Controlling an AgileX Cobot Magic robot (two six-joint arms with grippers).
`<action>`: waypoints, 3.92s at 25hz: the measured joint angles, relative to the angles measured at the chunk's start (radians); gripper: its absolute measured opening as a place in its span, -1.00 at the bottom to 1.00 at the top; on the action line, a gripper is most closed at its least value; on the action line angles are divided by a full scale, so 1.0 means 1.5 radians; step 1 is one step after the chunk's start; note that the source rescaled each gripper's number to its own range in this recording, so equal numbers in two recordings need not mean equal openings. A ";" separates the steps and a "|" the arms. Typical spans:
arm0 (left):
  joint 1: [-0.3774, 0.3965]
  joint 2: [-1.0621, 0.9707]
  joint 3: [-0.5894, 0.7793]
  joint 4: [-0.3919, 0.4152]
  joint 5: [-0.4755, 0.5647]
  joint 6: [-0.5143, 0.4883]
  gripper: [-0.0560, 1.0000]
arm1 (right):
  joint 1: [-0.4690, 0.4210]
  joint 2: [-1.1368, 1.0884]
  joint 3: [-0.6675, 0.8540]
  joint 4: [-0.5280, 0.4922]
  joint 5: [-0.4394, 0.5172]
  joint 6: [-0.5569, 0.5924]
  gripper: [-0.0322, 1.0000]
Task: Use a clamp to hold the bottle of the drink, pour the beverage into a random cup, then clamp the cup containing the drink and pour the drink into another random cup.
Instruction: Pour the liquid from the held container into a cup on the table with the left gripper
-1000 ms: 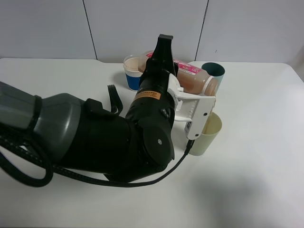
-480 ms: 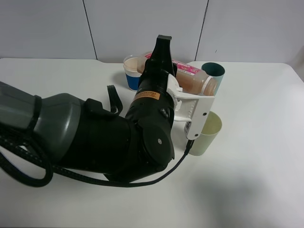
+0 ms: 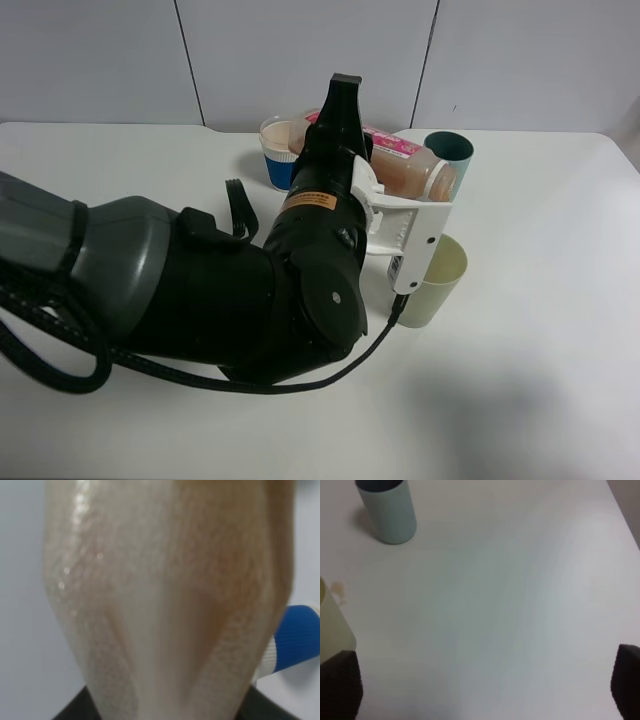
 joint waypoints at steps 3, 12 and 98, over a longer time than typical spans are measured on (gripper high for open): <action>0.000 0.000 0.000 0.000 0.000 0.012 -0.88 | 0.000 0.000 0.000 0.000 0.000 0.000 1.00; 0.000 0.000 0.000 0.001 0.000 0.031 -0.88 | 0.000 0.000 0.000 0.000 0.000 0.000 1.00; 0.012 -0.002 0.000 0.096 -0.006 0.169 -0.88 | 0.000 0.000 0.000 -0.006 0.000 0.001 1.00</action>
